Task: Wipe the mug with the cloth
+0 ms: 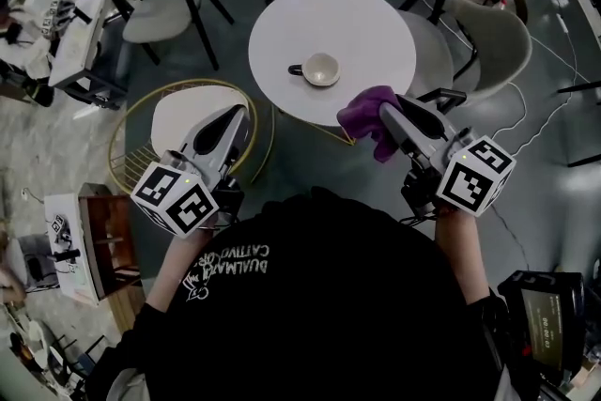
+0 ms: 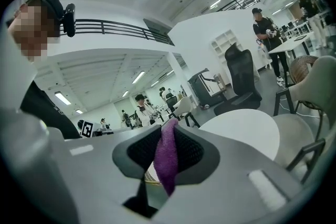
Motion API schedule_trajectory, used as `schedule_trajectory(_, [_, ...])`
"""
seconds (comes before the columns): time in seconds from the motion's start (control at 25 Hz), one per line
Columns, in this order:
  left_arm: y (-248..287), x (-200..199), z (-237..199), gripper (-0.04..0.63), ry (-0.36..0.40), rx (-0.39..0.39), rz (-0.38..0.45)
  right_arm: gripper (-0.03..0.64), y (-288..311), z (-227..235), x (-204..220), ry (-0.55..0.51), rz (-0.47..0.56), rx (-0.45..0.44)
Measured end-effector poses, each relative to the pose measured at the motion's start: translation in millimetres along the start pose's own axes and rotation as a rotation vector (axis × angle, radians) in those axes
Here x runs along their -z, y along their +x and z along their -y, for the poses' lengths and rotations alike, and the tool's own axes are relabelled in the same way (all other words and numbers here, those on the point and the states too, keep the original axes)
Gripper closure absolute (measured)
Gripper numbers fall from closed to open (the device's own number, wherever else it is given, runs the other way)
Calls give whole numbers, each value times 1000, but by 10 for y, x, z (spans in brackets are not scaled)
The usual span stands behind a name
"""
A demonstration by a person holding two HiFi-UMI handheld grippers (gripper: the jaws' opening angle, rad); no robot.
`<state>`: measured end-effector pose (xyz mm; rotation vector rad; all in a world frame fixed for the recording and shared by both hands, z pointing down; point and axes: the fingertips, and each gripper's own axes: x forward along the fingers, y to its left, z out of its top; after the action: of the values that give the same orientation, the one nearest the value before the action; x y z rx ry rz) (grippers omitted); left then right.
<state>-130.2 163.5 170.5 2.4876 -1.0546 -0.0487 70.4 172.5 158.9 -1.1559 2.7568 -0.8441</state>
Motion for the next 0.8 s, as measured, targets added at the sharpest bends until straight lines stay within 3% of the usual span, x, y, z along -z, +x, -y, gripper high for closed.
schedule_trajectory(0.4, [247, 89, 76, 597, 12, 17, -36, 538, -90, 229, 41, 48, 9, 20])
schedule_trajectory(0.8, [473, 191, 193, 597, 92, 52, -52, 538, -21, 513, 278, 157, -30, 23])
